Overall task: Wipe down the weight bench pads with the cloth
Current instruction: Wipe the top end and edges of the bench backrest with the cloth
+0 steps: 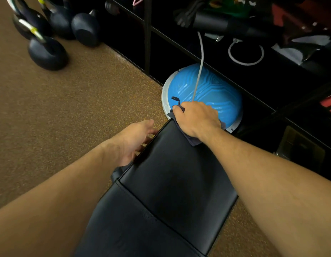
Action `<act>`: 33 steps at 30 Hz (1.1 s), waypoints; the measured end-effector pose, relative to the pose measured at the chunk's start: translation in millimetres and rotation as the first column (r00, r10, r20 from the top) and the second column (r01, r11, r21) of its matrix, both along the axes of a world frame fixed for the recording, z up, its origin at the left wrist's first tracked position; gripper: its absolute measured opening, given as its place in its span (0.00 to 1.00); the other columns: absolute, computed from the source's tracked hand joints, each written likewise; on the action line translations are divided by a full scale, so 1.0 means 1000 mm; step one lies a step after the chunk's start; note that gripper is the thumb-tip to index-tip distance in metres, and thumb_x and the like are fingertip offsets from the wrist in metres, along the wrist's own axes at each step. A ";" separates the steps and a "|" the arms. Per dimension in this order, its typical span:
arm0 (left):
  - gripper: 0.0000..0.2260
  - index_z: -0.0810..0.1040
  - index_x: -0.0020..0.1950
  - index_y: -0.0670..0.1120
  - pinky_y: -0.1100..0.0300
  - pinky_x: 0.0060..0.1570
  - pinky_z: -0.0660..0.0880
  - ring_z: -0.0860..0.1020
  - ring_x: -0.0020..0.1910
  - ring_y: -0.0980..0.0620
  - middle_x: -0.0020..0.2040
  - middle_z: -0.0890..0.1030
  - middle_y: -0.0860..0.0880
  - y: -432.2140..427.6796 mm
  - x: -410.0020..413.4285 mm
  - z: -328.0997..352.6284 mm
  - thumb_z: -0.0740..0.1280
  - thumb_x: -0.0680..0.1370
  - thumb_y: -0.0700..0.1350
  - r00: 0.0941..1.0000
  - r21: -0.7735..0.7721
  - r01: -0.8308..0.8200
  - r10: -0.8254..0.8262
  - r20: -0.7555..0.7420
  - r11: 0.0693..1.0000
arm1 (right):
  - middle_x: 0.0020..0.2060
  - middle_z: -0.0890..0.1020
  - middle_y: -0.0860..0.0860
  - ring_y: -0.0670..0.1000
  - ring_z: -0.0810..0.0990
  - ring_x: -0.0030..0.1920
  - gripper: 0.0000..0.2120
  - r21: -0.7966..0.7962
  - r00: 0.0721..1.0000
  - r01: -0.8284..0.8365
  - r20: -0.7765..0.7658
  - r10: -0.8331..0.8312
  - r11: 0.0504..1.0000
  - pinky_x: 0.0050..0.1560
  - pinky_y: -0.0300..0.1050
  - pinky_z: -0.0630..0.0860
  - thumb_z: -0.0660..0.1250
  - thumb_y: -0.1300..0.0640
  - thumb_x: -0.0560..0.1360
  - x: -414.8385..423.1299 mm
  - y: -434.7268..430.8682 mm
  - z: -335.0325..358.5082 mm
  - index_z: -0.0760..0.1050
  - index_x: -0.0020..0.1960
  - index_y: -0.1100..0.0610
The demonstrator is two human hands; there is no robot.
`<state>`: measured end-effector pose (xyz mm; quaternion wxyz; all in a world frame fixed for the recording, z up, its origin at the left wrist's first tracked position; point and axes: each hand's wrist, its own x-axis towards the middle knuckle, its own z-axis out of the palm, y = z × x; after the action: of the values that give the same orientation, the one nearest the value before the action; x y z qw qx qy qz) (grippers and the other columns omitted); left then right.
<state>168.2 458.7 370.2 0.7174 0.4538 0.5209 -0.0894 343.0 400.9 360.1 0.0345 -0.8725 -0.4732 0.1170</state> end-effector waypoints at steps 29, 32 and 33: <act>0.19 0.80 0.46 0.54 0.55 0.57 0.64 0.75 0.51 0.58 0.52 0.80 0.56 -0.008 0.021 -0.002 0.53 0.79 0.61 0.995 0.321 0.083 -0.095 0.022 0.943 | 0.58 0.77 0.51 0.56 0.76 0.55 0.22 0.171 0.993 -0.047 0.113 0.028 0.984 0.55 0.54 0.72 0.51 0.42 0.80 -0.004 -0.041 -0.012 0.74 0.60 0.54; 0.18 0.79 0.42 0.56 0.57 0.57 0.63 0.74 0.49 0.59 0.47 0.78 0.58 -0.006 0.023 -0.004 0.53 0.80 0.60 0.994 0.329 0.073 -0.094 0.049 0.941 | 0.61 0.75 0.51 0.55 0.75 0.59 0.23 0.176 0.991 -0.058 0.130 0.035 0.983 0.60 0.56 0.70 0.50 0.41 0.80 -0.004 -0.048 -0.013 0.72 0.63 0.54; 0.18 0.79 0.42 0.57 0.57 0.58 0.62 0.74 0.49 0.60 0.47 0.77 0.59 -0.005 0.023 -0.004 0.53 0.81 0.60 0.995 0.324 0.067 -0.089 0.054 0.944 | 0.58 0.76 0.50 0.55 0.75 0.57 0.23 0.161 0.993 -0.043 0.114 0.025 0.986 0.57 0.55 0.71 0.49 0.40 0.80 -0.002 -0.044 -0.011 0.73 0.61 0.53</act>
<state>191.3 453.4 365.7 0.6470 0.5879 0.4852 -0.0160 341.5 356.6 349.5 0.0774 -0.8638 -0.4970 0.0296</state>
